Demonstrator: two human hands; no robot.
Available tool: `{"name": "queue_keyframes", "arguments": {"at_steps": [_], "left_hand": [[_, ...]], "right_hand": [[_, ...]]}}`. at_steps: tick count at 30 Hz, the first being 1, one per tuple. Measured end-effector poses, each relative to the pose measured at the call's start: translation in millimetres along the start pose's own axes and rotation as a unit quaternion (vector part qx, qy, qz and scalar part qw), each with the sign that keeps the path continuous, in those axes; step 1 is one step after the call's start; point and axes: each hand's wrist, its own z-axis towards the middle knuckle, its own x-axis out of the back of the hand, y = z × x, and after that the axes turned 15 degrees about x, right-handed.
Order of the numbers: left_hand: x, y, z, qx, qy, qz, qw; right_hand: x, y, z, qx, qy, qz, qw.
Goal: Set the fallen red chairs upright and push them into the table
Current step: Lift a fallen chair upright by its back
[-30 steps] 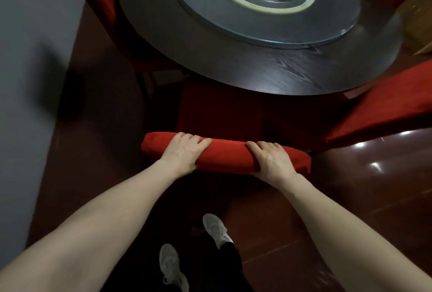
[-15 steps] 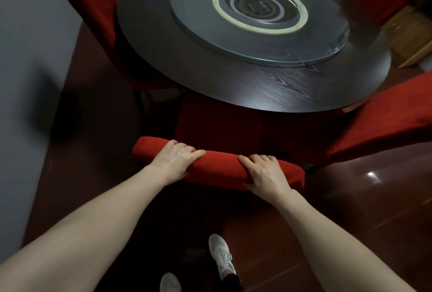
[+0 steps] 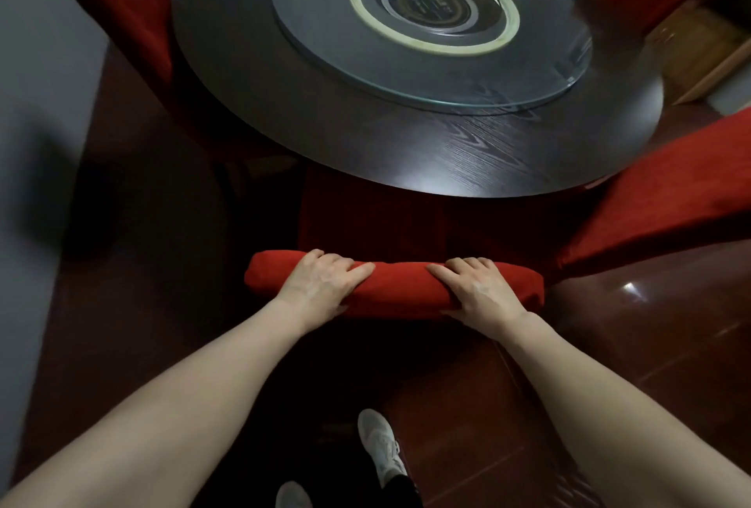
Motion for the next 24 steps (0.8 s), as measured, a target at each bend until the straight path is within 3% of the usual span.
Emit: {"name": "queue_keyframes", "arguments": {"at_steps": [10, 24], "left_hand": [[-10, -17, 2, -0.055, -0.009, -0.002, 0.998], [-5, -11, 0, -0.015, -0.022, 0.036, 0.999]], "right_hand": [[-9, -11, 2, 0.0, 0.024, 0.003, 1.0], [-8, -18, 6, -0.03, 0.017, 0.017, 0.999]]}}
